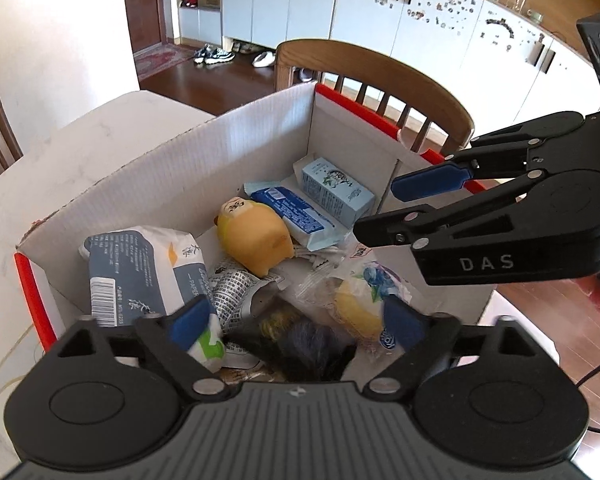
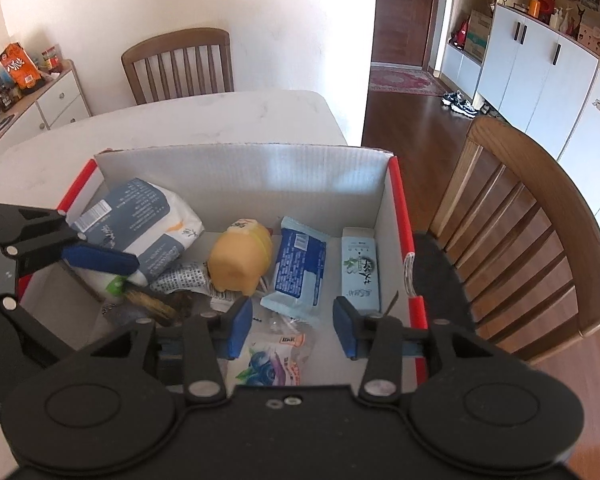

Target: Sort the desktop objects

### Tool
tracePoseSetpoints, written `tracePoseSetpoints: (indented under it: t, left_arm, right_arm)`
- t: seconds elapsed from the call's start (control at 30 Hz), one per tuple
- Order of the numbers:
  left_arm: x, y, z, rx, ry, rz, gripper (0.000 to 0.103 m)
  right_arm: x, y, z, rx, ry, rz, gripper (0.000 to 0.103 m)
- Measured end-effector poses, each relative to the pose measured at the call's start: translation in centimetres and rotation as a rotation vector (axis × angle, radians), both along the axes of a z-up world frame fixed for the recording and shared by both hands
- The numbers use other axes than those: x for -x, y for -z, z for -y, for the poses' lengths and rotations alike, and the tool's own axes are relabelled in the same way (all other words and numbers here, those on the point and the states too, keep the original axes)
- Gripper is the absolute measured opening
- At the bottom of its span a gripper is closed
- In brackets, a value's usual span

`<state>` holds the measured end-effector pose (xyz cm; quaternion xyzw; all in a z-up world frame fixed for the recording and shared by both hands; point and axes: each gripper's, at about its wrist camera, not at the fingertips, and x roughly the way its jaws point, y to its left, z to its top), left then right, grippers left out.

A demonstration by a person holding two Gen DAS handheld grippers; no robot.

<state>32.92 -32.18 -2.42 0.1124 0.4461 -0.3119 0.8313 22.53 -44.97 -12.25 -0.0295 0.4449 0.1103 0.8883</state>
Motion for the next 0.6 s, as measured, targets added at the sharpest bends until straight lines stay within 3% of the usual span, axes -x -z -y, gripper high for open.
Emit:
tracePoseSetpoints:
  t: [0.1, 0.6]
  left_arm:
    - [0.3, -0.2, -0.2, 0.011, -0.002, 0.018, 0.102]
    - [2.4, -1.7, -2.0, 0.080, -0.039, 0.049, 0.103]
  right_arm:
    - [0.5, -0.3, 0.3, -0.011, 0.010, 0.010, 0.052]
    - [2.9, -1.1, -0.6, -0.006, 0.001, 0.029, 0.055]
